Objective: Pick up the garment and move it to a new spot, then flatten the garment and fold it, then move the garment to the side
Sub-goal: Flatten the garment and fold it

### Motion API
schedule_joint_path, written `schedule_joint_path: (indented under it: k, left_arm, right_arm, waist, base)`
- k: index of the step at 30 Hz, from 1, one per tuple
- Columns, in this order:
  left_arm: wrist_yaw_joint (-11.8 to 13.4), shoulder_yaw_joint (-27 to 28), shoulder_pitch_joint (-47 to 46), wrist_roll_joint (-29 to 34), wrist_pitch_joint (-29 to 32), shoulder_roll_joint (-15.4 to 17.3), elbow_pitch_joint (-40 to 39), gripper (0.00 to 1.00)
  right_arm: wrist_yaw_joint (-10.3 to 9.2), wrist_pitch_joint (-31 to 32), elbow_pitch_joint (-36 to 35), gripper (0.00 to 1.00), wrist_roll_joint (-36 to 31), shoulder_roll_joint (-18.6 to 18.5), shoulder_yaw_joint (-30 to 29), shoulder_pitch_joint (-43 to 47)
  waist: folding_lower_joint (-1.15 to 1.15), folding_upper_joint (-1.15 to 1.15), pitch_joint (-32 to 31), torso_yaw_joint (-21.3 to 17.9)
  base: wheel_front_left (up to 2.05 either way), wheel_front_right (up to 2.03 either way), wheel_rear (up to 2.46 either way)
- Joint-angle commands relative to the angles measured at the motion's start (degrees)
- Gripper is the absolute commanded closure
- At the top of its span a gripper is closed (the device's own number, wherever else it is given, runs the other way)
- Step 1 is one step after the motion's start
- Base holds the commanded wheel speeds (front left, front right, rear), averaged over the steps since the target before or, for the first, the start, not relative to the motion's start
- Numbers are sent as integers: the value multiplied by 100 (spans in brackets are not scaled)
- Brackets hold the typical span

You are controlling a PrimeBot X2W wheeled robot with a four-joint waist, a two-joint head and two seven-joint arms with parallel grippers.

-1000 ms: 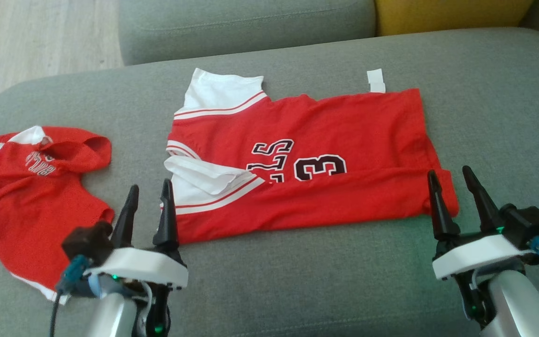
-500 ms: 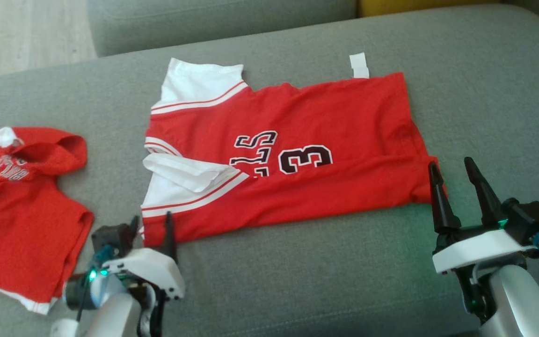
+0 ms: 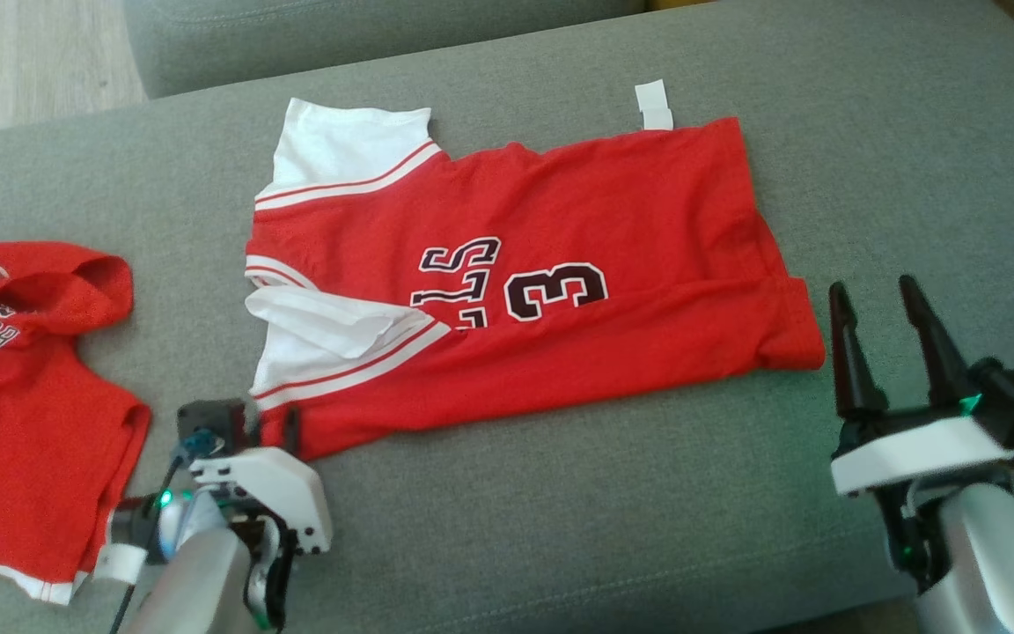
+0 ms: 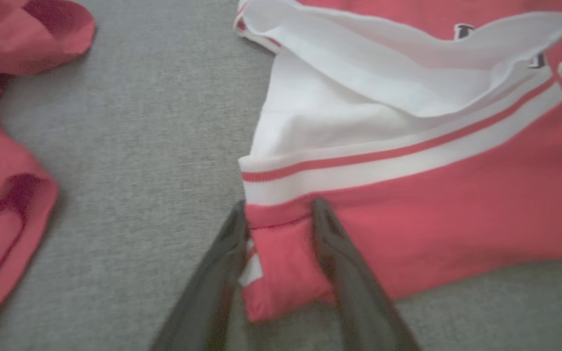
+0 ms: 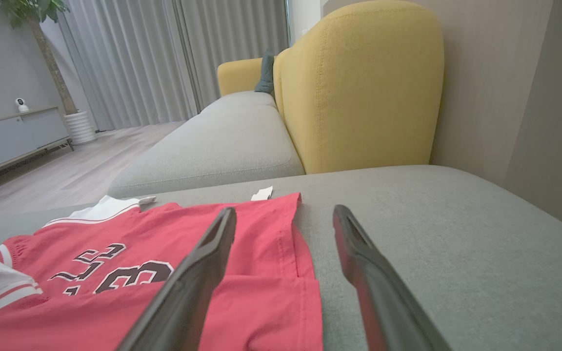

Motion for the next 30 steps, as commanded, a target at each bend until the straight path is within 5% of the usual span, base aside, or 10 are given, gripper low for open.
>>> schedule_joint_path:
  k: [1,12,21,30]
  left_arm:
    - [-24,85,-92,-24,56,67,52,100]
    - [-86,152,-254,-75,-865,-16,-657,100]
    - [-170,-41,-118,17,-957,-85,-1373,100]
    - [-182,-188,-65,31,-923,-83,-1622,100]
  right_arm:
    - [-5,27,-195,0,-44,-31,39,-245]
    - [-5,546,369,0,-383,427,-636,-314]
    - [-5,1000,1242,0,-690,665,-1392,-712]
    - [-5,1194,2117,0,-602,681,-1457,-1056]
  waist:
    - [0,0,0,7]
    - [0,0,-11,296]
    - [0,0,81,576]
    - [0,0,203,732]
  base:
    - [0,0,0]
    - [0,0,0]
    - [0,0,0]
    - [0,0,0]
